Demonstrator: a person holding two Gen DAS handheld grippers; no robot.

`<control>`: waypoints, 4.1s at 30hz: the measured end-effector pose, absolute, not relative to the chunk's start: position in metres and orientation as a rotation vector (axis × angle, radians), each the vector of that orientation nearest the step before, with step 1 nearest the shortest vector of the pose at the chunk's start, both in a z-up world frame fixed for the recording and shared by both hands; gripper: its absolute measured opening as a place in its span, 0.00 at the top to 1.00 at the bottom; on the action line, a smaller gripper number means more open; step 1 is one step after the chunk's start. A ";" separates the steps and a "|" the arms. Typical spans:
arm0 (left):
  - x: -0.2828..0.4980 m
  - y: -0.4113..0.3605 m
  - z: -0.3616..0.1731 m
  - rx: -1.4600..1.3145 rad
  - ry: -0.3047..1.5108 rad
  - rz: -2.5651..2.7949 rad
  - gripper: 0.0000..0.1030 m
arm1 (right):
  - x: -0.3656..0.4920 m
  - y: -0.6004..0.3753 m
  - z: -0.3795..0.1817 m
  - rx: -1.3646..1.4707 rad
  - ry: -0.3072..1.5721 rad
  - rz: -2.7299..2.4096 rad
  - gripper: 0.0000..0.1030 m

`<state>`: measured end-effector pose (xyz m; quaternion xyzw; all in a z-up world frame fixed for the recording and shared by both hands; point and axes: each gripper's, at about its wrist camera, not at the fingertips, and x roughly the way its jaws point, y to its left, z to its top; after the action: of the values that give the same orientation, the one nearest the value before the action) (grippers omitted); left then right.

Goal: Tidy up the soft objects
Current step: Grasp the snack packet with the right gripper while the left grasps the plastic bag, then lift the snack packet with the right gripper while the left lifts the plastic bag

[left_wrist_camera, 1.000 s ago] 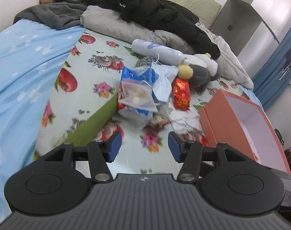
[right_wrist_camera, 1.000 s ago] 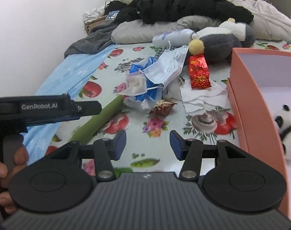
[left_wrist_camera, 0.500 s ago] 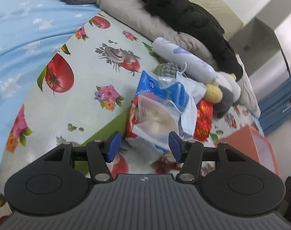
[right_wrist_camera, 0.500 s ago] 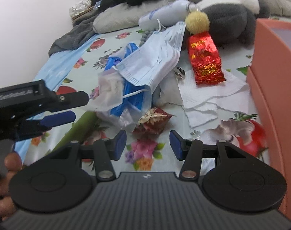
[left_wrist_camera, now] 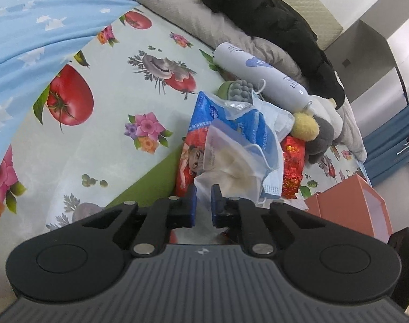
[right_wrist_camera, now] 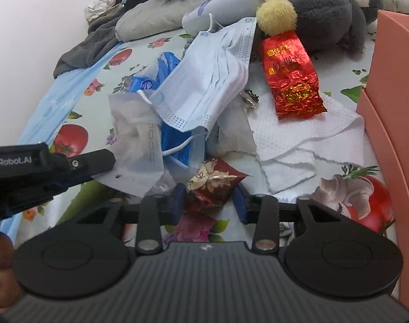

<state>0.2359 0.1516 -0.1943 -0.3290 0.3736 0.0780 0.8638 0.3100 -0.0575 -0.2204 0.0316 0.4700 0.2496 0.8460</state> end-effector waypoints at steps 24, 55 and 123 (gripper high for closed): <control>0.107 0.114 -0.155 -0.704 0.799 0.164 0.98 | 0.196 -0.114 -0.181 -0.001 1.004 0.528 0.61; 0.088 0.072 -0.172 -0.278 0.982 -0.028 0.28 | 0.175 -0.149 -0.208 0.039 1.056 0.414 0.64; -0.003 0.005 -0.004 -0.359 0.724 -0.016 0.47 | 0.056 -0.200 -0.026 0.000 0.663 0.475 0.64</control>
<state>-0.0032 0.0054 -0.0039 -0.1747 0.3521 -0.0079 0.9195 0.0557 -0.2001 -0.0264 0.0002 0.3225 0.2309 0.9180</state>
